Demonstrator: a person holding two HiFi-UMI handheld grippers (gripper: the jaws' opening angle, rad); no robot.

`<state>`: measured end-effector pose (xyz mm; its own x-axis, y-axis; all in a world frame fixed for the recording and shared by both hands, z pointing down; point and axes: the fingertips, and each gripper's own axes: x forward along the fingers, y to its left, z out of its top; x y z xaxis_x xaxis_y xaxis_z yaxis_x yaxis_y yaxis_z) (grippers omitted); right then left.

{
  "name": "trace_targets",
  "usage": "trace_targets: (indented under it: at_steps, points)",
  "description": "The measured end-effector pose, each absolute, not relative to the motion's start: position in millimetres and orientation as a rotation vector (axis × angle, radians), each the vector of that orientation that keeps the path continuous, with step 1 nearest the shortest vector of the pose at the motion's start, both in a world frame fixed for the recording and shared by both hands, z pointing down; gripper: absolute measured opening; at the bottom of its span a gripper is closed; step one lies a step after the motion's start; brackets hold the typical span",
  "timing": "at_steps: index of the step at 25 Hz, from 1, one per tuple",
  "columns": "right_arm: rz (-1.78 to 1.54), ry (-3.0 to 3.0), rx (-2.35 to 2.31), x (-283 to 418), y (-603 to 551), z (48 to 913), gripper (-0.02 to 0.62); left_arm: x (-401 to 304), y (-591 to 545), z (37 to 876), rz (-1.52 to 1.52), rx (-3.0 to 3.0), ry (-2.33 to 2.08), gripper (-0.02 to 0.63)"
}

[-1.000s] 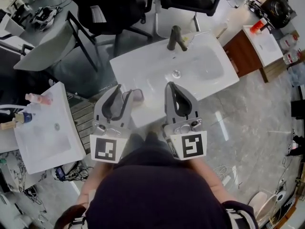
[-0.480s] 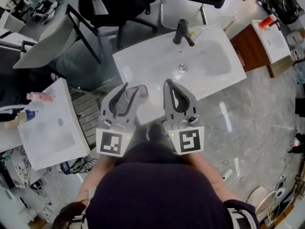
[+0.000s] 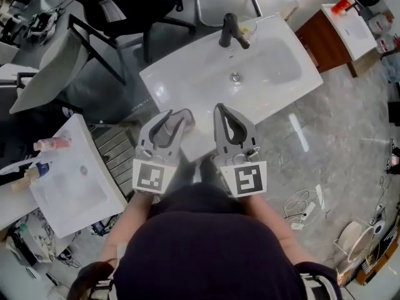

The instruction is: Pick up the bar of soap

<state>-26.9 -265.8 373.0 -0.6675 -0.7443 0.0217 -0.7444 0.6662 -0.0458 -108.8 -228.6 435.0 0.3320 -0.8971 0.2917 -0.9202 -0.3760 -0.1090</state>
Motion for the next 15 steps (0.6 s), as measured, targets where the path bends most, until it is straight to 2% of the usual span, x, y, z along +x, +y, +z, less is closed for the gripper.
trace_targets:
  at_steps: [15]
  points:
    - [0.149, -2.753, 1.377, -9.8, -269.9, 398.0, 0.017, -110.5, -234.7, 525.0, 0.831, 2.539, -1.386, 0.103]
